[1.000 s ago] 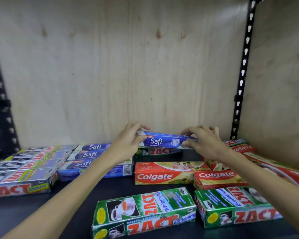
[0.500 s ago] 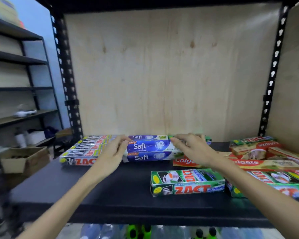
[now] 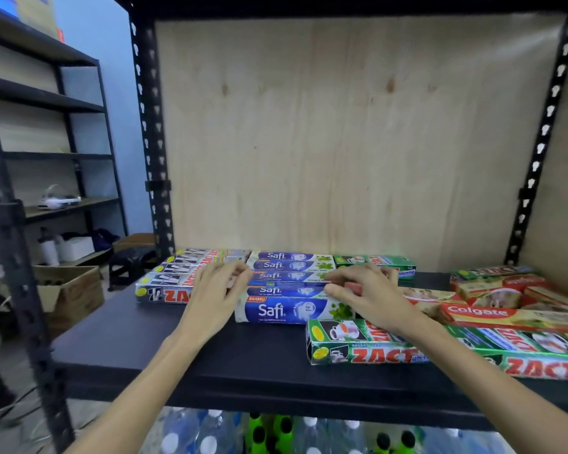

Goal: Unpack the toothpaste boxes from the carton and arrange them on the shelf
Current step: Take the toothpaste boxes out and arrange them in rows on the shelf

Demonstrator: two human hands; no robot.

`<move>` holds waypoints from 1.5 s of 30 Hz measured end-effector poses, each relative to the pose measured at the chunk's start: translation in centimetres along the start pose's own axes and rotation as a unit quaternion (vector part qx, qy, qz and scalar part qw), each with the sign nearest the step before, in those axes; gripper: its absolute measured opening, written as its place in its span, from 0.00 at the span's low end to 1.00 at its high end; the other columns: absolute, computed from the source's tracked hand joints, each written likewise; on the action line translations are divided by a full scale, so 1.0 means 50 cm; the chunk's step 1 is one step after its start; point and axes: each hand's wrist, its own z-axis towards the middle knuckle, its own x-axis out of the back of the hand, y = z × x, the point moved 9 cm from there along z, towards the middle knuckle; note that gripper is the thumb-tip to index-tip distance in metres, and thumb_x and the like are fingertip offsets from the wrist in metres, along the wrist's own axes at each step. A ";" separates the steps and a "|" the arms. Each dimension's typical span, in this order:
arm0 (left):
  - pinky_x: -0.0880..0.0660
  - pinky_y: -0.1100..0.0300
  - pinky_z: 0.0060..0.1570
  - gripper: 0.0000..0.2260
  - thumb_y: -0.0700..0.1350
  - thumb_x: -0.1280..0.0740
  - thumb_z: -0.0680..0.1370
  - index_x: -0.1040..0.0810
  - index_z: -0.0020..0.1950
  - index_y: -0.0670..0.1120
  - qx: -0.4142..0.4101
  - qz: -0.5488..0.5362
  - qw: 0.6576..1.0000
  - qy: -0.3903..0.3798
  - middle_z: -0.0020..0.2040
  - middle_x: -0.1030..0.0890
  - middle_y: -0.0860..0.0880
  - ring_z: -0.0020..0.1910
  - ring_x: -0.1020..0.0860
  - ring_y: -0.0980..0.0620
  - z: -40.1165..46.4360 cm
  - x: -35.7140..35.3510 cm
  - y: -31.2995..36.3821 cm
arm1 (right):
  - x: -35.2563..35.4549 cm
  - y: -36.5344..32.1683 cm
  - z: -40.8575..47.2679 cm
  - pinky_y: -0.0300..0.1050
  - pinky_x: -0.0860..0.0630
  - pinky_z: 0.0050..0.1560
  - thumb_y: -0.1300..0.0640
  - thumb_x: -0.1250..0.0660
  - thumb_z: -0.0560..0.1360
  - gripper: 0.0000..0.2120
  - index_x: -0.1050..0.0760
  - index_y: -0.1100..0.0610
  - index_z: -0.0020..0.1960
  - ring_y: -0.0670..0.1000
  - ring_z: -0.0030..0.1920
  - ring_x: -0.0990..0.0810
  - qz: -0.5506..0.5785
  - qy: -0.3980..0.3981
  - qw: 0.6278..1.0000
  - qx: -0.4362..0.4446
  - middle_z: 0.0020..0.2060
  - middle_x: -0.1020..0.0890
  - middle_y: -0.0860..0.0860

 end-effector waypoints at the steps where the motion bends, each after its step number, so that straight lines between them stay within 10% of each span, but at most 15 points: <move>1: 0.33 0.53 0.60 0.09 0.60 0.40 0.81 0.24 0.49 0.59 -0.005 -0.024 1.000 0.002 0.50 0.21 0.63 0.56 0.27 0.59 0.000 0.002 0.001 | 0.003 -0.001 -0.003 0.54 0.45 0.63 0.23 0.44 0.71 0.26 0.23 0.35 0.58 0.41 0.62 0.32 0.003 0.003 1.000 0.006 0.52 0.20 0.33; 10: 0.43 0.53 0.70 0.12 0.66 0.35 0.76 0.23 0.52 0.61 -0.026 0.056 0.998 -0.027 0.52 0.23 0.67 0.62 0.34 0.62 -0.010 -0.021 0.009 | -0.005 0.009 -0.004 0.57 0.45 0.66 0.32 0.38 0.76 0.13 0.20 0.33 0.54 0.45 0.62 0.31 -0.002 -0.010 1.000 -0.017 0.52 0.21 0.33; 17: 0.41 0.55 0.64 0.22 0.67 0.51 0.79 0.21 0.57 0.61 -0.018 0.149 0.988 -0.016 0.56 0.27 0.60 0.62 0.33 0.53 -0.006 -0.035 -0.014 | -0.014 0.020 -0.008 0.57 0.48 0.71 0.20 0.38 0.64 0.35 0.26 0.33 0.67 0.47 0.69 0.33 -0.046 -0.053 0.995 -0.070 0.67 0.24 0.39; 24: 0.44 0.56 0.69 0.33 0.78 0.37 0.65 0.29 0.66 0.65 -0.021 0.069 0.994 -0.085 0.65 0.32 0.64 0.69 0.40 0.59 -0.008 -0.051 -0.010 | -0.006 0.023 -0.011 0.60 0.47 0.72 0.23 0.30 0.60 0.41 0.31 0.34 0.70 0.48 0.70 0.34 -0.015 -0.053 0.995 -0.080 0.69 0.26 0.40; 45: 0.39 0.59 0.65 0.19 0.67 0.36 0.76 0.31 0.59 0.58 -0.004 0.085 0.994 -0.064 0.58 0.28 0.62 0.63 0.31 0.59 -0.008 -0.049 -0.011 | -0.011 0.020 -0.006 0.61 0.48 0.72 0.21 0.35 0.63 0.39 0.32 0.32 0.71 0.48 0.71 0.34 -0.051 -0.071 0.993 -0.073 0.71 0.28 0.40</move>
